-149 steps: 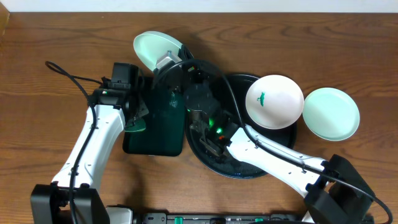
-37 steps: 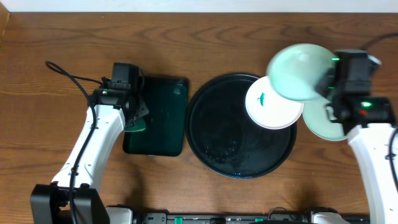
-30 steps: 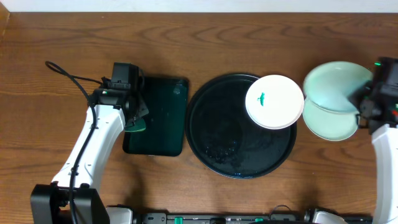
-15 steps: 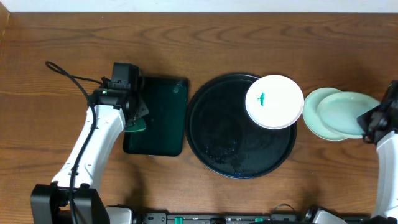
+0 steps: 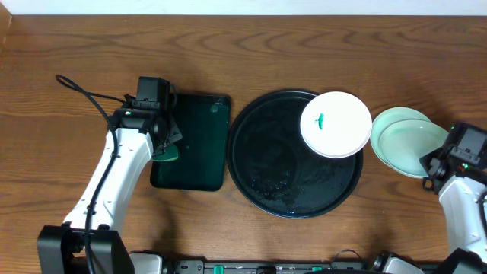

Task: Clean dirty plates on tray and stack at the side
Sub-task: 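Lower the plate onto the right pale green plate and release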

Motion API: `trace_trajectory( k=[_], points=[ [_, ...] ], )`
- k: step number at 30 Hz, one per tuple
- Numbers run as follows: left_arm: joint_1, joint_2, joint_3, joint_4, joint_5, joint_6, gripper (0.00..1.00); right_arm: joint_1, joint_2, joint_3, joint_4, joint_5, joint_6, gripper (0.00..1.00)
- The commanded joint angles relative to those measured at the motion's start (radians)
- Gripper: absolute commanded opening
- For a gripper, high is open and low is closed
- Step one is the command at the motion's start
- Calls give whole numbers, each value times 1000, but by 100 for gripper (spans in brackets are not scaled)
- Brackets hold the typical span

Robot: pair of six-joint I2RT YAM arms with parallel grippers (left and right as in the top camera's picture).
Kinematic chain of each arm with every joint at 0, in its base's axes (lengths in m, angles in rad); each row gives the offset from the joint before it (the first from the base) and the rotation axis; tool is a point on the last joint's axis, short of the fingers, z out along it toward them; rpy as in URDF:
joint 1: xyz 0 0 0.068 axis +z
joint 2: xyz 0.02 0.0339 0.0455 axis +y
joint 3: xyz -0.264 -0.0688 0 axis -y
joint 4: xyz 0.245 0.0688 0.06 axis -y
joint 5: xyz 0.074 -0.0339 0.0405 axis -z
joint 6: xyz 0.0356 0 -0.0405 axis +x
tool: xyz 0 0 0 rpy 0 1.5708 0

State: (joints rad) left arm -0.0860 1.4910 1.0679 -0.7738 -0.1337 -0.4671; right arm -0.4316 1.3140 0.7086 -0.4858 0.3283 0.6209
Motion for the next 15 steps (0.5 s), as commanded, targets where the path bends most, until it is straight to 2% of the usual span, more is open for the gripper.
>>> trace_trajectory(
  k=[1,10,15],
  points=[
    [3,-13,-1,2,-9,-1,7,-5,-5,-40,31,-1,14,1],
    [3,-13,-1,2,-9,-2,7,-5,-5,-97,117,-46,14,1],
    [3,-13,-1,2,-9,-1,7,-5,-5,-97,131,-46,14,12]
  ],
)
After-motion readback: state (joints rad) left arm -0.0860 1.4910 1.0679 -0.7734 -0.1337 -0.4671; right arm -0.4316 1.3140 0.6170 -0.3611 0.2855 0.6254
